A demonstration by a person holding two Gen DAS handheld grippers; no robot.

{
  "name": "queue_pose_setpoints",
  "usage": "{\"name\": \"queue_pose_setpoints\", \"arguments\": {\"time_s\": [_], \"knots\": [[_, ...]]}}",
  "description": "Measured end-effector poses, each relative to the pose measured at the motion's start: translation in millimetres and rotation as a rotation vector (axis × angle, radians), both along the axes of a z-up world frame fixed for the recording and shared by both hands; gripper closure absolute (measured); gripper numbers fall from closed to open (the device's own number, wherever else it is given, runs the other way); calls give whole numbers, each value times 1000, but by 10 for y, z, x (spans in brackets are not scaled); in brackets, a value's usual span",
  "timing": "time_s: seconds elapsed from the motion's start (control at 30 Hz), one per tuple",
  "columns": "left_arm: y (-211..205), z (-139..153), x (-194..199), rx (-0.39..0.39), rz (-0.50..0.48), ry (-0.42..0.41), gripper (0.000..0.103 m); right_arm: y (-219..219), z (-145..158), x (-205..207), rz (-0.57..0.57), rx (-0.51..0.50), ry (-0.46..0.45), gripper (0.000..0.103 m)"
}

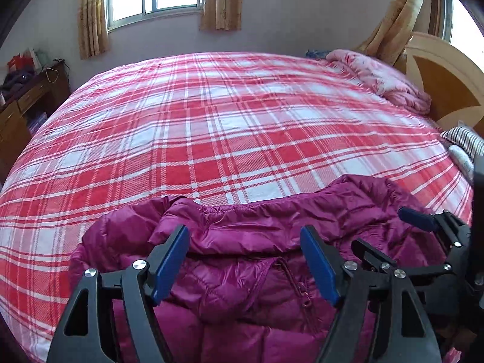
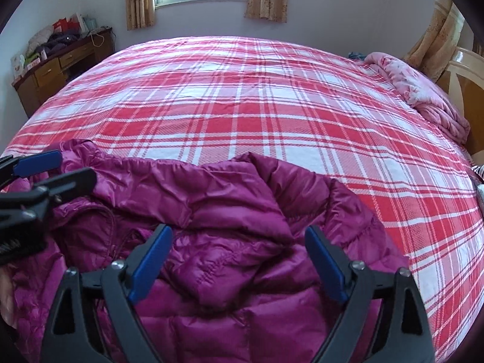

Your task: Fold large clothes

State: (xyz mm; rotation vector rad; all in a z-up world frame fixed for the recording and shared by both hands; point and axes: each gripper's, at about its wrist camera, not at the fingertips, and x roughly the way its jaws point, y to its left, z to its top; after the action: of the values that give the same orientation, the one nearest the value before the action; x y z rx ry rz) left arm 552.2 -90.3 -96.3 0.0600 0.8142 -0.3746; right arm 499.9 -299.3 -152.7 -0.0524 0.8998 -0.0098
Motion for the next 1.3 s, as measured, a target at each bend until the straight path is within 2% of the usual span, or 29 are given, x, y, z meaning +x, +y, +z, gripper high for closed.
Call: {"name": "queue_pose_setpoints", "arguments": {"time_s": [0.1, 0.23, 0.43, 0.53, 0.7, 0.83, 1.13, 1.3], "knots": [[183, 202, -322, -24, -16, -34, 25, -59, 104, -257, 11, 16, -2, 12], [477, 232, -873, 20, -28, -61, 24, -146, 193, -762, 36, 33, 9, 11], [1127, -49, -1781, 86, 37, -48, 24, -341, 82, -1616, 20, 54, 66, 11], [1423, -207, -2209, 117, 90, -30, 24, -488, 65, -2069, -15, 83, 66, 11], [1730, -463, -2785, 153, 145, 1, 24, -661, 73, -2593, -60, 138, 59, 11], [1861, -661, -3080, 152, 164, 47, 24, -707, 26, -2931, -80, 131, 57, 11], [1989, -704, -3546, 97, 165, 31, 24, -706, -191, -3586, -94, 203, 118, 11], [2018, -723, -3770, 91, 151, 15, 24, -697, -245, -3827, -95, 202, 109, 12]]}}
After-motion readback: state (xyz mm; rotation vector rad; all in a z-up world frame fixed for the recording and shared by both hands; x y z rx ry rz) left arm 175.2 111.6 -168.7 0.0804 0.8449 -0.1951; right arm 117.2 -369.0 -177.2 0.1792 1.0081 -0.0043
